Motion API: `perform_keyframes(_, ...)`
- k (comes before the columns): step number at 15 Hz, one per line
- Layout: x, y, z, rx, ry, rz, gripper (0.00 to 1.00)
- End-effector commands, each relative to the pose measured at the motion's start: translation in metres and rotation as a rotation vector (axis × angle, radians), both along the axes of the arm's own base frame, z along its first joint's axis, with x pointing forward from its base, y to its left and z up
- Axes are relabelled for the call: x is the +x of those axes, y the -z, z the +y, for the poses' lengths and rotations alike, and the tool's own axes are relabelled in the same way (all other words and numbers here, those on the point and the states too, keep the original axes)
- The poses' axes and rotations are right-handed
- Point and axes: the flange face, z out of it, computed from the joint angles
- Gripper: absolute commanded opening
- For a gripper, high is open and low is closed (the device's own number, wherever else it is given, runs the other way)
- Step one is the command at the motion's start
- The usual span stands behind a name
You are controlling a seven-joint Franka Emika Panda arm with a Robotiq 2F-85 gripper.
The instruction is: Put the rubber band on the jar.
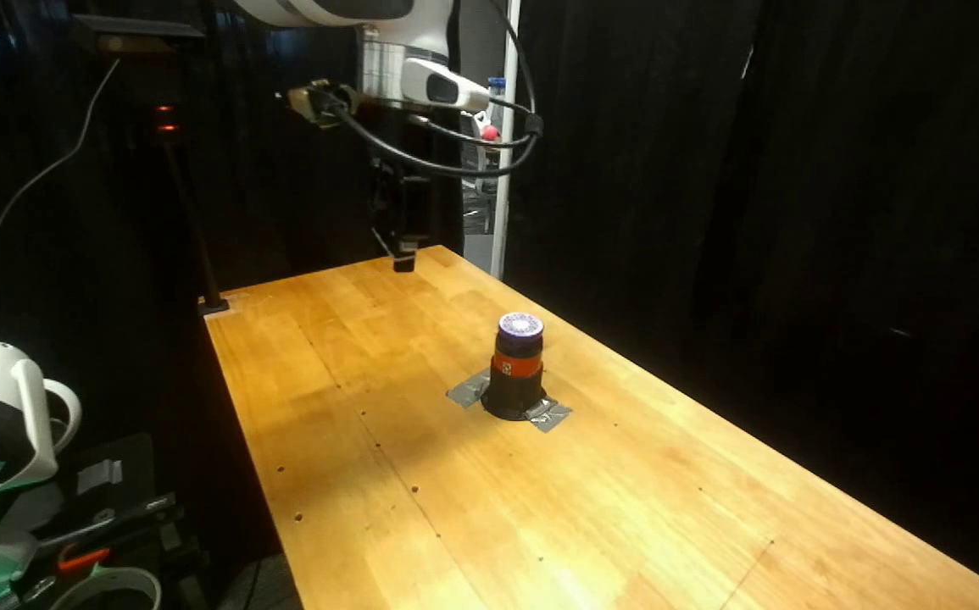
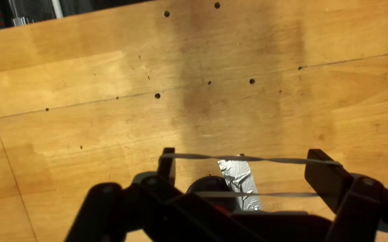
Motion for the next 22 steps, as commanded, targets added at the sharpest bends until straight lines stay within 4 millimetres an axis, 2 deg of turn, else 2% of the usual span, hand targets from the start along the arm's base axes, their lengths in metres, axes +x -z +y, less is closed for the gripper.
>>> perform_keyframes(1, 0.074, 0.014, 0.008, -0.033, -0.021, -0.031, 1.0)
perform_keyframes(7, 0.162, 0.062, 0.005, -0.01, -0.022, -0.056, 1.0)
perform_keyframes(11, 0.201, 0.087, -0.004, -0.02, -0.006, -0.052, 1.0)
perform_keyframes(16, 0.225, 0.107, -0.018, -0.008, -0.006, -0.007, 1.0)
perform_keyframes(22, 0.225, 0.129, -0.027, 0.037, -0.025, 0.106, 1.0)
